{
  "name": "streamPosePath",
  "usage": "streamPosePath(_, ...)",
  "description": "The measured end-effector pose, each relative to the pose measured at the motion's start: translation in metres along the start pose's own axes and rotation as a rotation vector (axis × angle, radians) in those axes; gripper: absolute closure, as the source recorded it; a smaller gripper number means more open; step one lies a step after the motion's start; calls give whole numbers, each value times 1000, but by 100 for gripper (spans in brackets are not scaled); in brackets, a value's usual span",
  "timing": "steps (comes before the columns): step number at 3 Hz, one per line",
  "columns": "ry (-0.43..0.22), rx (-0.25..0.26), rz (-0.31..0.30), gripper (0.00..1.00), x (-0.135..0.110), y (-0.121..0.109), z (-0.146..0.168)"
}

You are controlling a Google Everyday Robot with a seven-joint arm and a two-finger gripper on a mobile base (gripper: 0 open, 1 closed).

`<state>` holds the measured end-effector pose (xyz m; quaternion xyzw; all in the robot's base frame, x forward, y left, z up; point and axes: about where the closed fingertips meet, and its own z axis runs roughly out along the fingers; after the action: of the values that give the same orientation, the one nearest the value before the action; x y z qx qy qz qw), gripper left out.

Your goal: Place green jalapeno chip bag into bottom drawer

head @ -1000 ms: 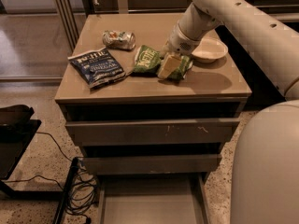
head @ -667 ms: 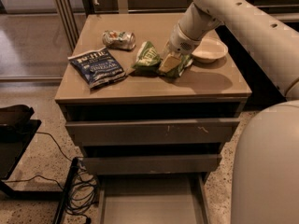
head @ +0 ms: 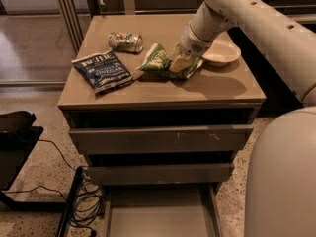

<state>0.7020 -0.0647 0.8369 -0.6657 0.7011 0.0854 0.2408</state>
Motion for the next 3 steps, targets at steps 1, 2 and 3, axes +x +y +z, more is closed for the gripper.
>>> streamPosePath(1, 0, 0, 0, 100, 0, 0, 0)
streamPosePath(2, -21, -7, -4, 100, 0, 4, -2)
streamPosePath(3, -71, 6, -24, 100, 2, 26, -21)
